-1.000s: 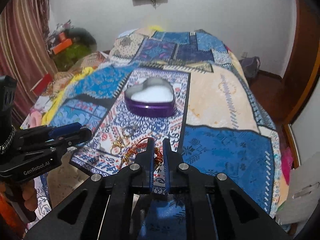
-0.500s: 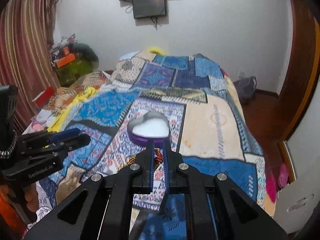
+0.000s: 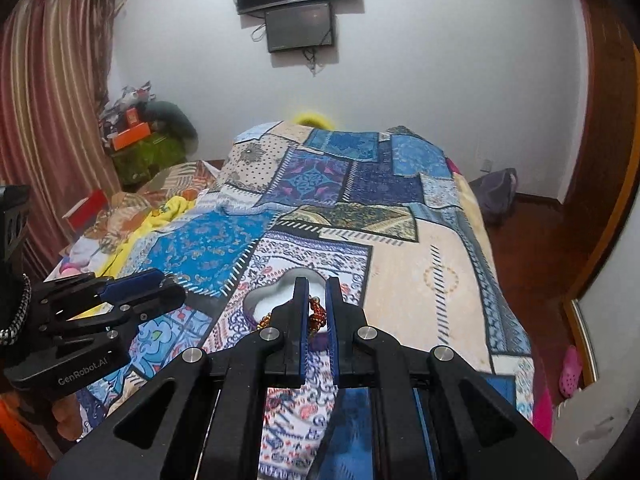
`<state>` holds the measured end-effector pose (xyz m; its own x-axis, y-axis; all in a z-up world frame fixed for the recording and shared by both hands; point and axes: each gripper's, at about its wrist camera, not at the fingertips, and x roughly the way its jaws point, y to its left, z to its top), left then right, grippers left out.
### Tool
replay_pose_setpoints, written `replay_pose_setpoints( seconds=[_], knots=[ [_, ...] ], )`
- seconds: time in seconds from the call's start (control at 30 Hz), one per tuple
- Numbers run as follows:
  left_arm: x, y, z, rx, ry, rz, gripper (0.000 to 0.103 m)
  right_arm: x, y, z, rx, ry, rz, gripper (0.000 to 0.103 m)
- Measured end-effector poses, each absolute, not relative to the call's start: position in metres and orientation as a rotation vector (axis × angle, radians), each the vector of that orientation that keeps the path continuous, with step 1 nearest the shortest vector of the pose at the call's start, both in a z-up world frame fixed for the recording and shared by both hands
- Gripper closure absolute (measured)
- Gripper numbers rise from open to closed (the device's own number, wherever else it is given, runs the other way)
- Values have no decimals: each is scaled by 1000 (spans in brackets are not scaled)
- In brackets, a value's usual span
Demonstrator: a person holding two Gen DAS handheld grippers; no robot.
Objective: Organize jewelry
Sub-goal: 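Carry the silver ring with the left tool while the right tool carries the bracelet over the tin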
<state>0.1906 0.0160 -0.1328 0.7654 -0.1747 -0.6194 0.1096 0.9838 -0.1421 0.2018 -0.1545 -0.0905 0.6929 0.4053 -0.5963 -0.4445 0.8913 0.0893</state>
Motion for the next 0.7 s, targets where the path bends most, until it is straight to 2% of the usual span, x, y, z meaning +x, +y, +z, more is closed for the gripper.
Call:
replay_pose_setpoints(
  seconds=[0.7],
  knots=[
    [248,14,-163,-66,730,-172,73,263,-125,-131,-115,776,555,96]
  ],
)
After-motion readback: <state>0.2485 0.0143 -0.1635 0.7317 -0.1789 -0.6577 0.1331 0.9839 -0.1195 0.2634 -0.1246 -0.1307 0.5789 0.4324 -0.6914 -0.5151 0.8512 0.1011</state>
